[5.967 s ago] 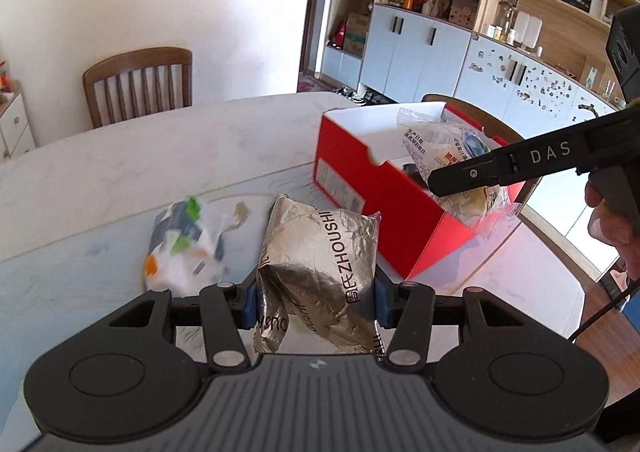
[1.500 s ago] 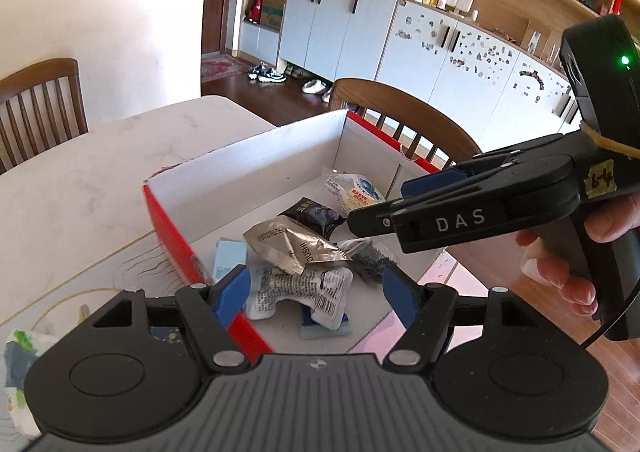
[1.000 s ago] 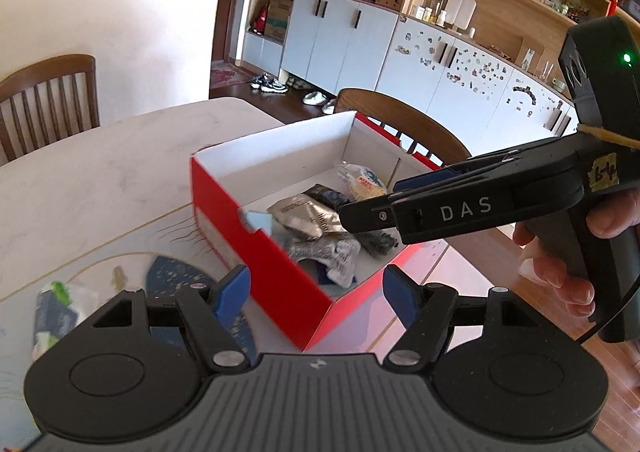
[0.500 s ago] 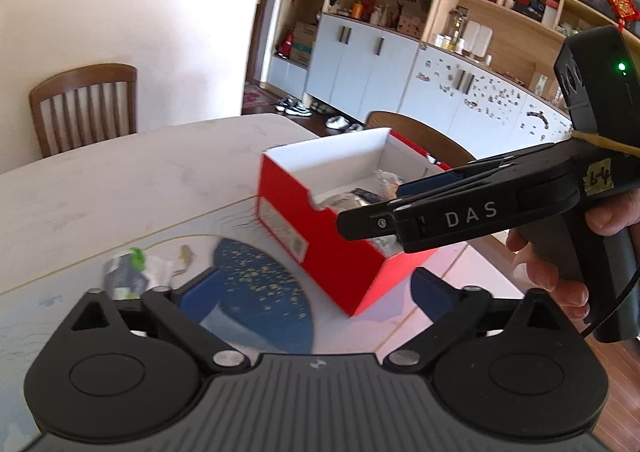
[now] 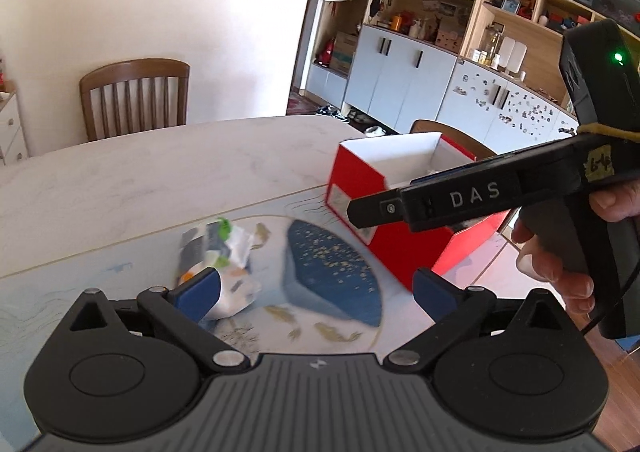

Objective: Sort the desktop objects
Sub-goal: 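Withdraw both tools from the shoebox back over the table, then grasp the white-blue tissue pack with the right tool while the left tool grasps the yellow toy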

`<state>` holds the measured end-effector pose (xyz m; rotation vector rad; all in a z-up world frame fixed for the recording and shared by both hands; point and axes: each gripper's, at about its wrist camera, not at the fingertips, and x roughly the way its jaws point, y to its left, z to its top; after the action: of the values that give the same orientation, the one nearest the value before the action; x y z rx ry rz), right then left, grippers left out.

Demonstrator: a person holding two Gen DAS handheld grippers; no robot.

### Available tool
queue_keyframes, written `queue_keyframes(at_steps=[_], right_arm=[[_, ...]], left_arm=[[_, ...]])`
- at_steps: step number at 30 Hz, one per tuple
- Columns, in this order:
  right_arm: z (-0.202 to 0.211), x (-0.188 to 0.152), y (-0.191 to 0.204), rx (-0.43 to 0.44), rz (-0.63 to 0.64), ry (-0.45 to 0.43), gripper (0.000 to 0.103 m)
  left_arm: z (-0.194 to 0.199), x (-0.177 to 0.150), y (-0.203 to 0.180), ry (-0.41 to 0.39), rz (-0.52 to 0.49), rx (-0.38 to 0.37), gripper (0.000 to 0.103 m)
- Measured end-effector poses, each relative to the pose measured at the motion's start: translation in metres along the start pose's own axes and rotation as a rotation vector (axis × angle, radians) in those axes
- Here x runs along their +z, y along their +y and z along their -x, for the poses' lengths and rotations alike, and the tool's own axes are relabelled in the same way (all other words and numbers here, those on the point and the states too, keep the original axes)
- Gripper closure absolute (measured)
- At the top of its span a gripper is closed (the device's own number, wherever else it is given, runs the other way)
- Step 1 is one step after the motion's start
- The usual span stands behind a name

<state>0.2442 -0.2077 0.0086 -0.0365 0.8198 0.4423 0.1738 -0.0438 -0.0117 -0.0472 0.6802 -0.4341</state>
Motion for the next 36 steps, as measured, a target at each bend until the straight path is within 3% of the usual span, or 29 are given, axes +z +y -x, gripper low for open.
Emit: queue_keyframes(at_steps=[12, 19, 36], right_arm=[[-0.037, 0.005, 0.035, -0.004, 0.011, 0.034, 0.022], [-0.064, 0.005, 0.051, -0.020, 0.027, 0.044, 0.022], [-0.138, 0.013, 0.074, -0.064, 0.004, 0.125, 0.022]], left_arm=[[0.009, -0.032, 0.050, 0.052, 0.050, 0.058, 0.000], [0.006, -0.048, 0.069, 0.075, 0.012, 0.101, 0.000], [-0.030, -0.071, 0.105, 0.123, -0.034, 0.094, 0.000]])
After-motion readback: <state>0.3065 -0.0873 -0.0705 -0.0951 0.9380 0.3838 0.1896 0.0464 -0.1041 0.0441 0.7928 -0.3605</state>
